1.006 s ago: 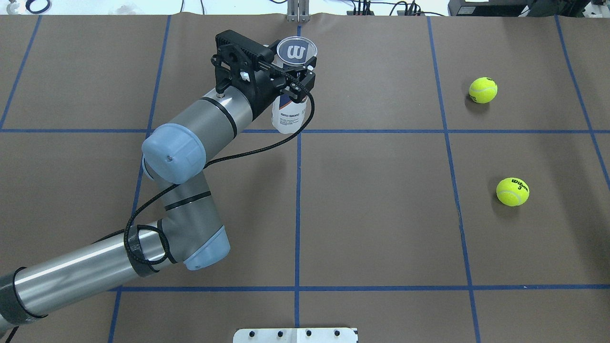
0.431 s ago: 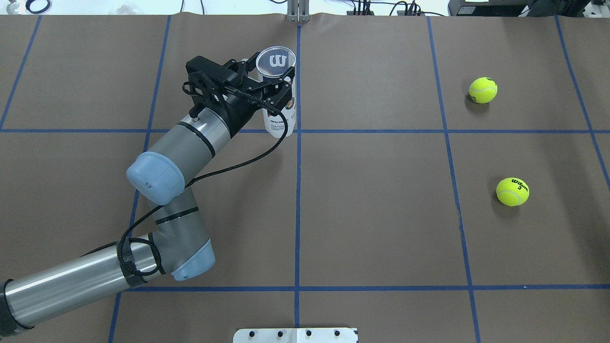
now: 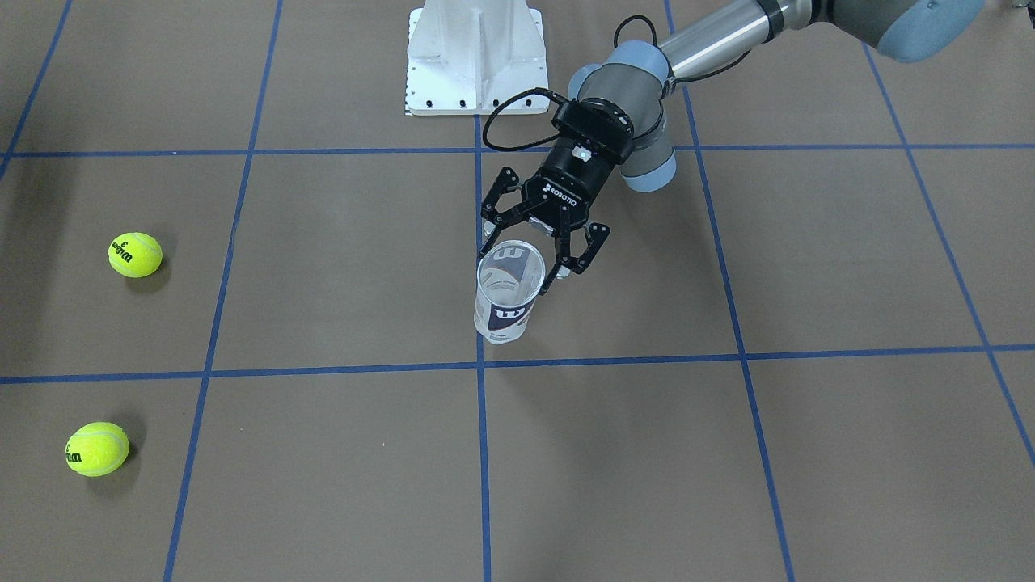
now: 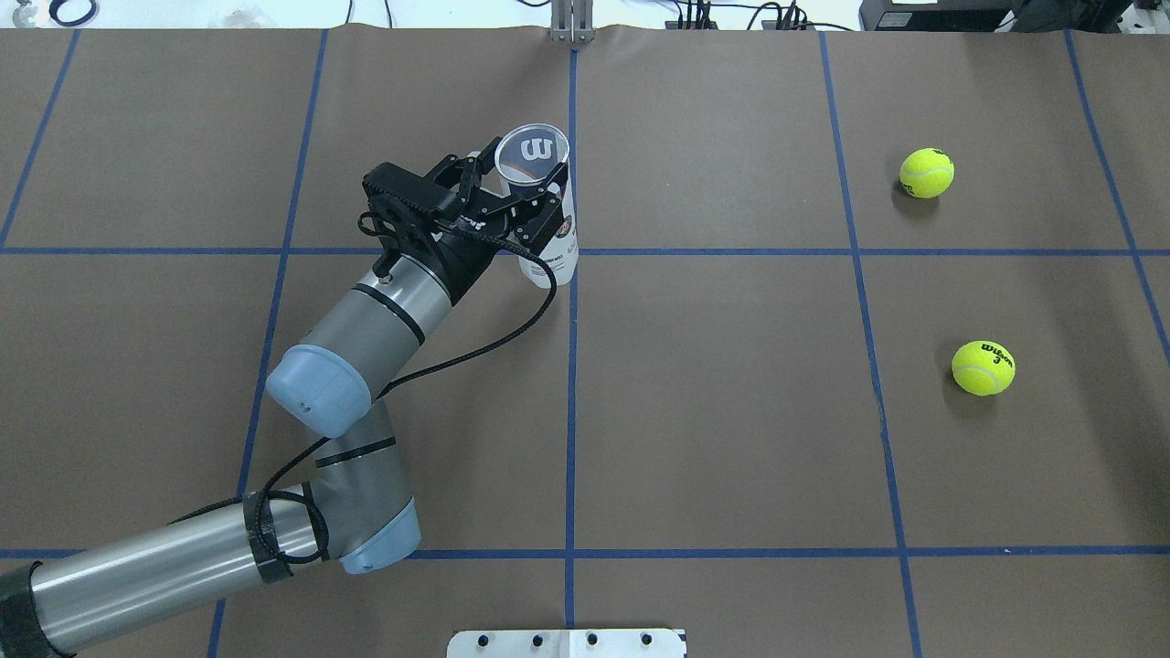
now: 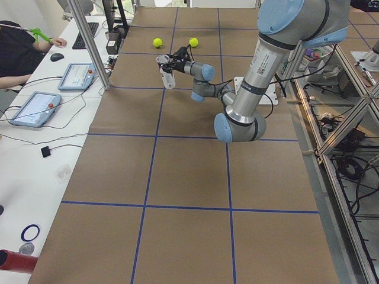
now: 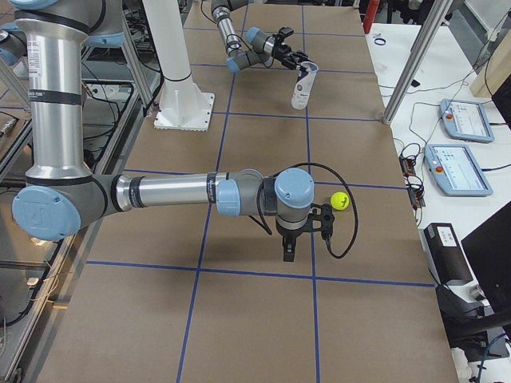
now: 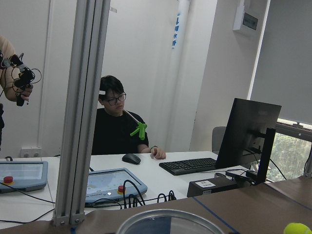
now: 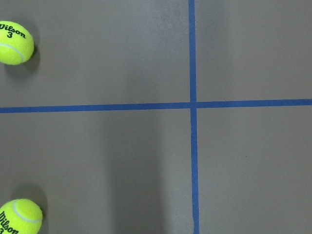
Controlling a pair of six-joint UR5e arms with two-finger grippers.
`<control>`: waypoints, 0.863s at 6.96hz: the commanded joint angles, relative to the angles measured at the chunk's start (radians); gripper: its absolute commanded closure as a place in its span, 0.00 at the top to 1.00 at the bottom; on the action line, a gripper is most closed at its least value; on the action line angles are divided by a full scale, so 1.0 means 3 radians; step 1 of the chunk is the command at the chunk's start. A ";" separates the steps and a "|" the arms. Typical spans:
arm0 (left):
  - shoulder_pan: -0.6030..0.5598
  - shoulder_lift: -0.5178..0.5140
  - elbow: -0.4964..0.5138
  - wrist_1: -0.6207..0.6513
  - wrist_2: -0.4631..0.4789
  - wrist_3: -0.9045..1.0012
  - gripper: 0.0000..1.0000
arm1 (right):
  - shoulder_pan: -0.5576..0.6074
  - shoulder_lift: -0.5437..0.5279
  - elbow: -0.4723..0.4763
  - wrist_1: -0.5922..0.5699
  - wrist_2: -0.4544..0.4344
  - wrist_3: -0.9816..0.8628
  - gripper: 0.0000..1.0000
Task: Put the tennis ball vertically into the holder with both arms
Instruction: 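Lower the upright tube onto the table with the left gripper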
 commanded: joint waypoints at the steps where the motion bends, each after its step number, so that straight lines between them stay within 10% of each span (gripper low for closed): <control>1: 0.0036 -0.0002 0.0038 -0.0018 0.0026 0.0013 0.39 | 0.0000 -0.0003 0.0004 0.0000 0.0000 0.0000 1.00; 6: 0.0087 -0.0002 0.0151 -0.0018 0.0031 0.0018 0.50 | -0.0005 -0.0004 -0.0011 0.0000 -0.0005 0.0000 1.00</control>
